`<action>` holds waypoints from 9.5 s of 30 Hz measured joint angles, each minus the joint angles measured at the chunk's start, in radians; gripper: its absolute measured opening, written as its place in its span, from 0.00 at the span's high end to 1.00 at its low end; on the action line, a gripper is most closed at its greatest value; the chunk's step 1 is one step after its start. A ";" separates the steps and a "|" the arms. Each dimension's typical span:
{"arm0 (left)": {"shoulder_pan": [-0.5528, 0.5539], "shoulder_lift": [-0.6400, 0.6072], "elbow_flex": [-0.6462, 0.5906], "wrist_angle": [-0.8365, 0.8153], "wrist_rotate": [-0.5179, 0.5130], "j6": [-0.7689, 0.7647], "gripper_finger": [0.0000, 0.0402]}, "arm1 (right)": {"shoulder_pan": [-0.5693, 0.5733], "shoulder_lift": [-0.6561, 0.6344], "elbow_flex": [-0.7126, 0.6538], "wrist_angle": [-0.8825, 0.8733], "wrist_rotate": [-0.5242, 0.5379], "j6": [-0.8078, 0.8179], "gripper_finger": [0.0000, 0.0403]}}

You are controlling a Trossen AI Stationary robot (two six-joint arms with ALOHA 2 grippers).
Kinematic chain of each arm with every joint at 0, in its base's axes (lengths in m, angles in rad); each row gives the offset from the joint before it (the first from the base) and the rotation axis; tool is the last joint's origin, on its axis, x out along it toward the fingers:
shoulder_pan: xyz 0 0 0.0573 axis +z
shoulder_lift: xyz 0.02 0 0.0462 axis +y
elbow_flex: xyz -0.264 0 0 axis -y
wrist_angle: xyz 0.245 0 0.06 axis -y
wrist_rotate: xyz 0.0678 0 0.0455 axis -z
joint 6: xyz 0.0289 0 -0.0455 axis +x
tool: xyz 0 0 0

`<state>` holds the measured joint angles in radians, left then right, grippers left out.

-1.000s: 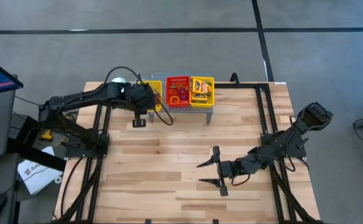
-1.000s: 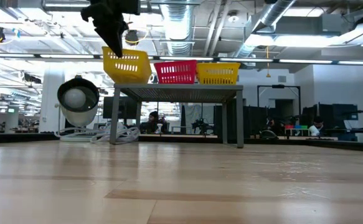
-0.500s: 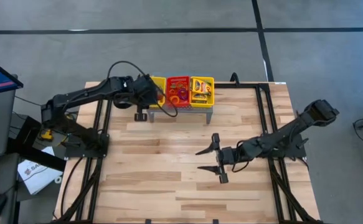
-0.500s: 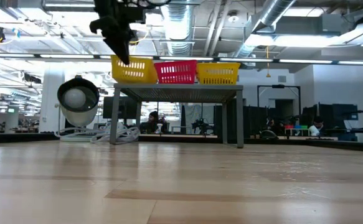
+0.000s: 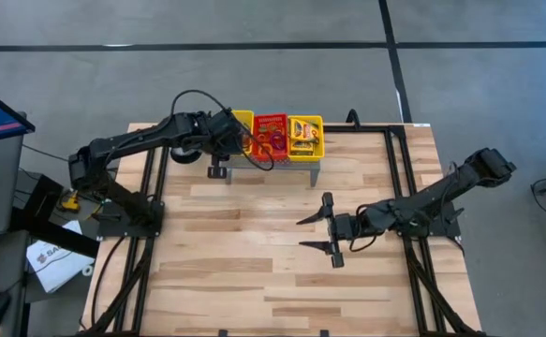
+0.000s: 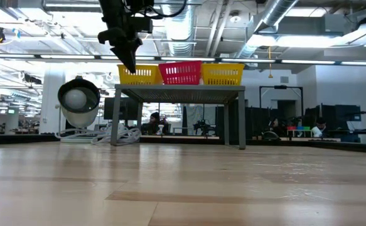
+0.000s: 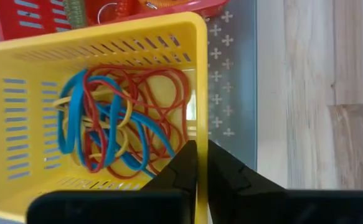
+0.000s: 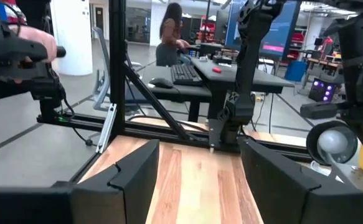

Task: Pick & Place Office Desk Supplies
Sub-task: Put the yellow bin on the shelf, then return to Home Position

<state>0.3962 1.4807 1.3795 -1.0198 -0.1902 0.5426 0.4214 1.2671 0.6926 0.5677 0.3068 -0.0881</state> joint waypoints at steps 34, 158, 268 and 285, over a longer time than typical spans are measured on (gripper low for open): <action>0.000 -0.002 -0.001 -0.020 0.040 0.036 0.66 | -0.097 0.000 0.000 -0.014 -0.075 0.009 0.44; -0.303 -1.181 -0.872 0.778 0.220 -0.578 1.00 | -0.195 -0.928 -0.313 -0.468 -0.093 0.041 1.00; -0.575 -1.480 -1.373 1.061 0.135 -0.517 1.00 | -0.026 -1.265 -0.680 -0.530 -0.044 0.063 1.00; -0.575 -1.441 -1.373 1.044 0.134 -0.525 1.00 | -0.060 -1.171 -0.632 -0.681 -0.033 0.179 1.00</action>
<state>-0.1783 0.0394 0.0067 0.0246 -0.0566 0.0181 0.3613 0.0964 0.0605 -0.1129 0.2733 0.0906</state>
